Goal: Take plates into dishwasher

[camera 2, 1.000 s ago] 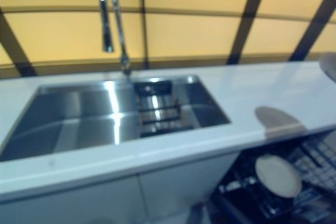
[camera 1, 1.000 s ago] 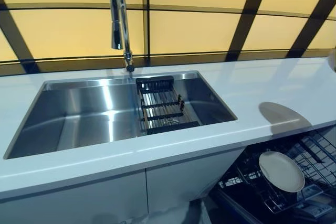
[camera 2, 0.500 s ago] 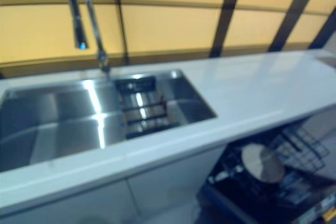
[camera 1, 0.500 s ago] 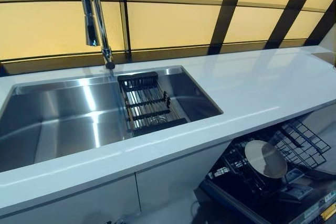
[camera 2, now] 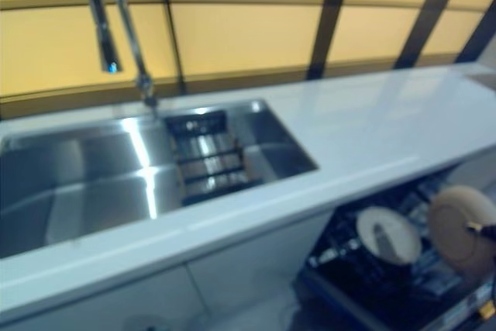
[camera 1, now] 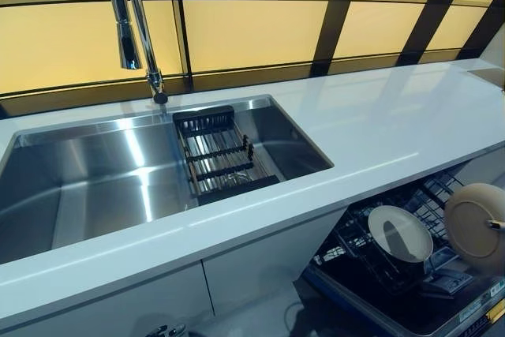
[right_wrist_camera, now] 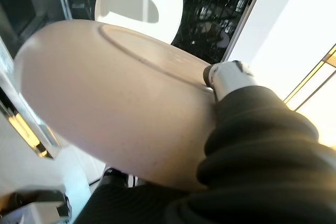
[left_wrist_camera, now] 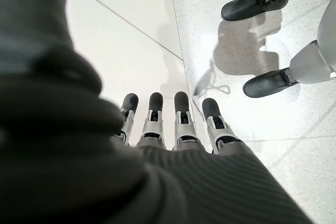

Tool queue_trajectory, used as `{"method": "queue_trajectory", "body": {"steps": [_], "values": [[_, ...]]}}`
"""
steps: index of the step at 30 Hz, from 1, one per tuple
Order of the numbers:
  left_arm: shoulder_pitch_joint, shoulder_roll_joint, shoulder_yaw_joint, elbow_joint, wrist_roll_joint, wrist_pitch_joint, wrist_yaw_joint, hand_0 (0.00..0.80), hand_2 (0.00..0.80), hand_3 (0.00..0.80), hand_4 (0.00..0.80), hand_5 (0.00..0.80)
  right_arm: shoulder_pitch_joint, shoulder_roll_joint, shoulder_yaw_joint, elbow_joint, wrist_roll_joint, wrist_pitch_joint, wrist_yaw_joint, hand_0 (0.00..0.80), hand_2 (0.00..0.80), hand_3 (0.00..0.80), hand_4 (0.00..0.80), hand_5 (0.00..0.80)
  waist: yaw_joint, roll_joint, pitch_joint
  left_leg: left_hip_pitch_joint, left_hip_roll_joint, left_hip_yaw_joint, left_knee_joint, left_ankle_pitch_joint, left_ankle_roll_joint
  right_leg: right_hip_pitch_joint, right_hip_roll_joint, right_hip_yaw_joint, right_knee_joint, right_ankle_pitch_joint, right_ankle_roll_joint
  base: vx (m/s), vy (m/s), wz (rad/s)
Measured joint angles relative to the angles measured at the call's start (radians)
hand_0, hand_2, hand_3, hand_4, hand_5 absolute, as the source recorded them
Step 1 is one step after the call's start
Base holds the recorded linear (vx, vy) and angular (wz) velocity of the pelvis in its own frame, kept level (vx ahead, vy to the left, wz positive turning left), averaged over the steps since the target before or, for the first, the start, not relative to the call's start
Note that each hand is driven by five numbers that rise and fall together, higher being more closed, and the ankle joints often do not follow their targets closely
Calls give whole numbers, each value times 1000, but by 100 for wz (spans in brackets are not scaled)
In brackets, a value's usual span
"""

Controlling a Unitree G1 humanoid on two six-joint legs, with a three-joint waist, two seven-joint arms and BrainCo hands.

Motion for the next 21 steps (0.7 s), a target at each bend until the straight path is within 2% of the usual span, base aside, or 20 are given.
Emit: {"method": "queue_trajectory", "body": {"steps": [9,11,13,16,21], "values": [[-3,1,0,0,38,3,-2,0,0,0,0,0,-5,32,49,0,-39,25,3,800,800,800,800,800,-20,7,5,31,0,67,-1,-14,1,4,-2,0,0,11,5,-31,-17,-18],[-4,1,0,0,38,3,-2,0,0,0,0,0,-8,47,49,0,-39,22,3,800,800,800,800,800,-19,10,6,31,1,86,-1,-17,0,-9,-9,-19,0,11,9,-44,-19,-29],[-5,-2,-1,0,40,4,-2,0,0,0,0,0,-7,56,49,-2,-40,21,4,800,800,800,800,800,-22,18,12,29,1,89,-1,-20,0,-13,-17,-53,0,16,14,-33,-13,-14],[-7,-5,-1,-1,41,5,-2,0,0,0,0,0,-7,56,49,-6,-50,19,4,800,800,800,800,800,-45,32,13,28,2,89,-1,-21,-1,-15,-15,-54,0,17,13,0,0,0],[-16,-5,-1,-1,41,5,-2,0,0,0,0,0,-7,59,49,-31,-59,9,17,800,800,800,800,800,-50,42,13,24,-1,91,-1,-22,-1,-20,-15,-50,0,17,13,-13,-9,-2]]}}
